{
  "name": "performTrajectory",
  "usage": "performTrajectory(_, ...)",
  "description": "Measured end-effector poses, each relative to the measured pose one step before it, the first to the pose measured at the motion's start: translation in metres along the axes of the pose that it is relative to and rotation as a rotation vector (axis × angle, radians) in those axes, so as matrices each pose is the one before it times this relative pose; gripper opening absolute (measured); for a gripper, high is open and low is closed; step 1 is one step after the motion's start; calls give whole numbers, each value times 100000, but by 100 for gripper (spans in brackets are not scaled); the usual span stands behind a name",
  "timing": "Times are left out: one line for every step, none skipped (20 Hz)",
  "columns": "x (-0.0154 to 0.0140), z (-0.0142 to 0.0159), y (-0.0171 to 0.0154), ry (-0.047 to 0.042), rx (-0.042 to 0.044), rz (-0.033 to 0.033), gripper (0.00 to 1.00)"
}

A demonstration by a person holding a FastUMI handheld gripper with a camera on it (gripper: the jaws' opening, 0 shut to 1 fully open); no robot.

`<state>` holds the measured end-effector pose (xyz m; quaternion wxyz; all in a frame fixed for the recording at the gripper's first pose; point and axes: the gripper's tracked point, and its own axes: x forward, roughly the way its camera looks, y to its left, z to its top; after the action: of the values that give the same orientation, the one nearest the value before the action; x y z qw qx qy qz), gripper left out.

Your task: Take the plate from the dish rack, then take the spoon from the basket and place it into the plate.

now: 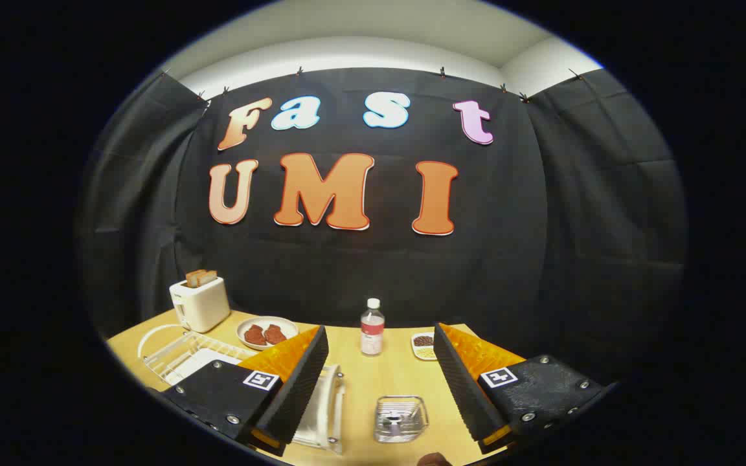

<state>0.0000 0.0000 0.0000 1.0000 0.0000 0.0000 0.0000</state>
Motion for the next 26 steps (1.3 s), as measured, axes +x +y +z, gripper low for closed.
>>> performTrajectory(-293,183,1340,-140,229,990,97)
performTrajectory(-245,195,1139,-167,-521,635,97)
performTrajectory(-223,497,1071,-965,-648,711,97)
performTrajectory(-183,423,982,-569,-334,1130,97)
performTrajectory(39,153,777,0,358,736,97)
performTrajectory(36,117,741,1076,1021,678,97)
performTrajectory(-125,206,652,915,1349,330,97)
performTrajectory(-163,547,419,-813,1155,-466,97)
performTrajectory(-182,855,398,-2091,755,-288,97)
performTrajectory(-113,453,519,-1263,279,-227,97)
performTrajectory(-53,-55,491,-5,155,115,97)
performTrajectory(-236,-115,585,662,-53,1009,97)
performTrajectory(-241,-70,418,696,-285,464,97)
performTrajectory(-249,-219,173,651,-637,-195,97)
performTrajectory(-236,-104,108,209,-805,-85,97)
performTrajectory(-241,-262,286,204,-759,-146,97)
performTrajectory(-109,-287,91,620,-421,-148,97)
performTrajectory(-65,-399,159,1084,-85,-338,97)
performTrajectory(-17,-429,67,1309,314,-399,97)
performTrajectory(11,-435,219,1028,458,-233,97)
performTrajectory(118,-267,321,612,387,-215,97)
performTrajectory(101,-396,293,730,42,-142,97)
performTrajectory(258,-596,263,1034,-381,-248,97)
performTrajectory(334,-692,89,1469,-847,-360,97)
performTrajectory(423,-740,-53,1657,-1615,-1193,97)
performTrajectory(281,-593,-441,1131,-1579,-1959,97)
